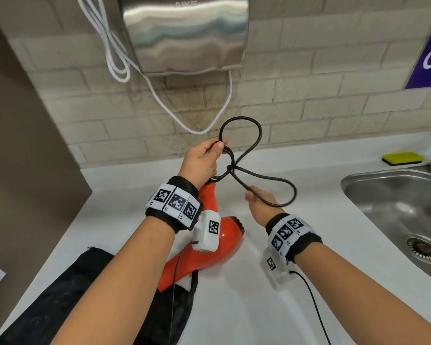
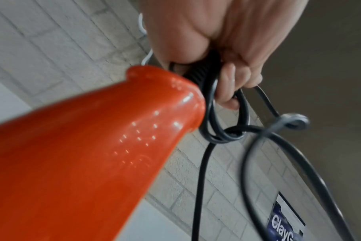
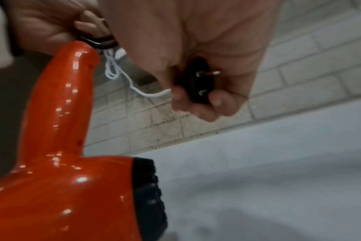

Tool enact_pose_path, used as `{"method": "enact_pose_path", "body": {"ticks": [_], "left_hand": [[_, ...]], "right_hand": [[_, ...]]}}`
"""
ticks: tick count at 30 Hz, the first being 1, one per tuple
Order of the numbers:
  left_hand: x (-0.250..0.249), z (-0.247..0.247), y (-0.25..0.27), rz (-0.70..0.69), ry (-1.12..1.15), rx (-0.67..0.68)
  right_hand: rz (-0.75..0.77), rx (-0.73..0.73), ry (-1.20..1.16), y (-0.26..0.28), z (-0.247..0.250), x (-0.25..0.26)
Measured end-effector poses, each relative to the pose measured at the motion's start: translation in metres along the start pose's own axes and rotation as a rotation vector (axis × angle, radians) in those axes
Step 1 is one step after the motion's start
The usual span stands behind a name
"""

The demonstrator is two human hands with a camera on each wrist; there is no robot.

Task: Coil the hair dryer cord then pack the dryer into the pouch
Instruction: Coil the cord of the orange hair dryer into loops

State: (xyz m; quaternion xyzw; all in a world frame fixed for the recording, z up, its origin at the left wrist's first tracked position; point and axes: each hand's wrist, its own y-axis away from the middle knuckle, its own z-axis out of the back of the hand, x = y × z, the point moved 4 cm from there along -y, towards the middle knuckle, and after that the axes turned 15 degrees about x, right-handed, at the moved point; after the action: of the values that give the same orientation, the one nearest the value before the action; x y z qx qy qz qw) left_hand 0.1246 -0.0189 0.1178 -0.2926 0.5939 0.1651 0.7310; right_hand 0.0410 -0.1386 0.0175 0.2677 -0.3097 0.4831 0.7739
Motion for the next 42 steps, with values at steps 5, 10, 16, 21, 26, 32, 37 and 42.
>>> {"method": "enact_pose_path", "body": {"ticks": [5,10,16,21,26,32,37,42], "left_hand": [[0.002,0.004,-0.002,0.004,0.041,-0.007],[0.006,0.013,-0.003,0.008,0.115,-0.025],[0.007,0.012,0.002,-0.04,0.137,-0.013],[0.004,0.008,0.005,-0.027,0.08,-0.04],[0.003,-0.001,0.002,-0.01,0.092,0.048],[0.002,-0.008,0.001,-0.006,0.088,0.085],[0.0,-0.01,0.002,-0.013,0.105,0.094],[0.001,-0.007,0.002,0.015,0.109,0.063]], "right_hand": [[-0.284,0.085,0.256,-0.014,0.004,-0.035],[-0.437,0.31,0.633,-0.017,0.002,-0.061],[-0.437,0.456,0.719,-0.012,-0.008,-0.076],[-0.44,0.409,0.716,-0.013,-0.008,-0.065],[0.084,0.104,0.035,-0.011,0.01,0.004],[0.477,0.265,-0.306,-0.005,0.009,0.057],[0.513,0.319,-0.454,-0.003,0.004,0.058],[0.333,0.026,-0.357,-0.01,0.018,0.035]]}}
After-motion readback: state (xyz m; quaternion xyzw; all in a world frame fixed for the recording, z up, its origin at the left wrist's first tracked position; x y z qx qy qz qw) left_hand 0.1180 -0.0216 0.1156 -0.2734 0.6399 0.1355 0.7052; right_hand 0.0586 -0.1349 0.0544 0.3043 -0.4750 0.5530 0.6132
